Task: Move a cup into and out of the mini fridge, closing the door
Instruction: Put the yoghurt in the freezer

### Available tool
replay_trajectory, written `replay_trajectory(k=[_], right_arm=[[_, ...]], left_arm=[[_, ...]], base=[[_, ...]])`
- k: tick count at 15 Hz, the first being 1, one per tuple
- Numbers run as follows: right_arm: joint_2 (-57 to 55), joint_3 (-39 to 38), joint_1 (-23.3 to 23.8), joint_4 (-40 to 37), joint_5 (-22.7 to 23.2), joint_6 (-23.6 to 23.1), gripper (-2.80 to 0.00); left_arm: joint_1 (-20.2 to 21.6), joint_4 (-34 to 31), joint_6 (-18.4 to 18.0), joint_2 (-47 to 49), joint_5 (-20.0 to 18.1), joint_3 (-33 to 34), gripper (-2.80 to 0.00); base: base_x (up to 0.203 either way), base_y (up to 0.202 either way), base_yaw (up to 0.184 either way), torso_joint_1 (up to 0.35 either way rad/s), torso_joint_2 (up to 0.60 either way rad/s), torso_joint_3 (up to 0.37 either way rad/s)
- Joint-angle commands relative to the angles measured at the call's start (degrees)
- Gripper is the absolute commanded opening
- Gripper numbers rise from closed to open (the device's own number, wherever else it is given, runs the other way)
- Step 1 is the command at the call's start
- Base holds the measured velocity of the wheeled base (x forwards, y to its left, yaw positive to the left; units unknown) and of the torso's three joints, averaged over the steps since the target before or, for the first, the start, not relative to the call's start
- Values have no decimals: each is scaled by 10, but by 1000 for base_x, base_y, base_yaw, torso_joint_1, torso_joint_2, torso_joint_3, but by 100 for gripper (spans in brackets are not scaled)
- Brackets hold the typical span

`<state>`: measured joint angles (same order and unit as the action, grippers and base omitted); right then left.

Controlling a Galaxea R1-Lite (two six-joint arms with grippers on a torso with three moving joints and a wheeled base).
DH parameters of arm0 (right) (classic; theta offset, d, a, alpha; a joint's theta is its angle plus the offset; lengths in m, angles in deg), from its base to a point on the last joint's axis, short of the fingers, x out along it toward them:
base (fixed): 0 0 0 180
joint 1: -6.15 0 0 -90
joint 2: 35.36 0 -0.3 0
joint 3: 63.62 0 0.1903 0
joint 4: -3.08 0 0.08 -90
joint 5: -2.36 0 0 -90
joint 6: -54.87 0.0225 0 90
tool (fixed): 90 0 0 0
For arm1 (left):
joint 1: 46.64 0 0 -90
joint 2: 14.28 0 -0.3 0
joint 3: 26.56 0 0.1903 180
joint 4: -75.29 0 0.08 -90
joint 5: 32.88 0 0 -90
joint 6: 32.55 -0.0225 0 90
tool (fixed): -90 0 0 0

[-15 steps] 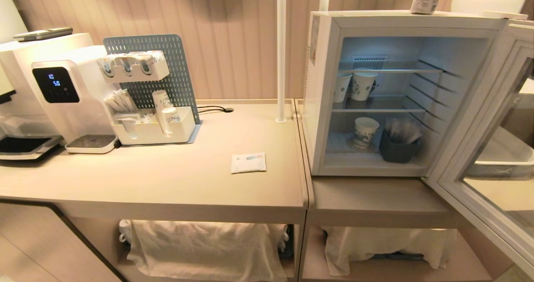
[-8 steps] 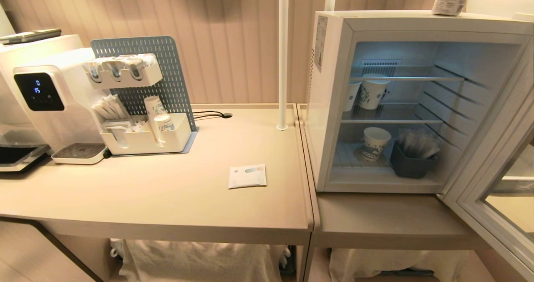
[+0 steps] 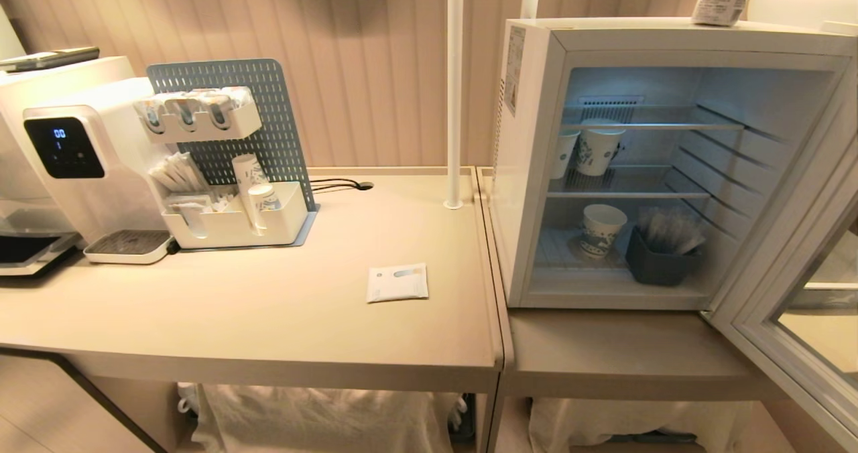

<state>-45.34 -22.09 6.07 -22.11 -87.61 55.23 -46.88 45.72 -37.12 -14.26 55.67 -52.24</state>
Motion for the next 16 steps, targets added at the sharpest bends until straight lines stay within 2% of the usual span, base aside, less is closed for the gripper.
replay_trajectory(k=[1, 7, 10, 11, 16], right_arm=[[-126, 53, 0, 9, 1, 1, -280], [-390, 132, -2, 132, 17, 2, -280], [-524, 252, -3, 149, 17, 2, -280], [-565, 307, -3, 150, 17, 1, 0], [-705, 550, -3, 109, 13, 1, 0]], left_arm=[[0, 0, 0, 0, 0, 0, -280], [0, 0, 2, 0, 0, 0, -280], [0, 0, 3, 0, 0, 0, -280], [0, 0, 4, 0, 0, 0, -280], [0, 0, 6, 0, 0, 0, -280]], base=[[0, 0, 0, 0, 0, 0], [0, 0, 0, 0, 0, 0], [0, 0, 0, 0, 0, 0], [0, 0, 0, 0, 0, 0], [0, 0, 0, 0, 0, 0]])
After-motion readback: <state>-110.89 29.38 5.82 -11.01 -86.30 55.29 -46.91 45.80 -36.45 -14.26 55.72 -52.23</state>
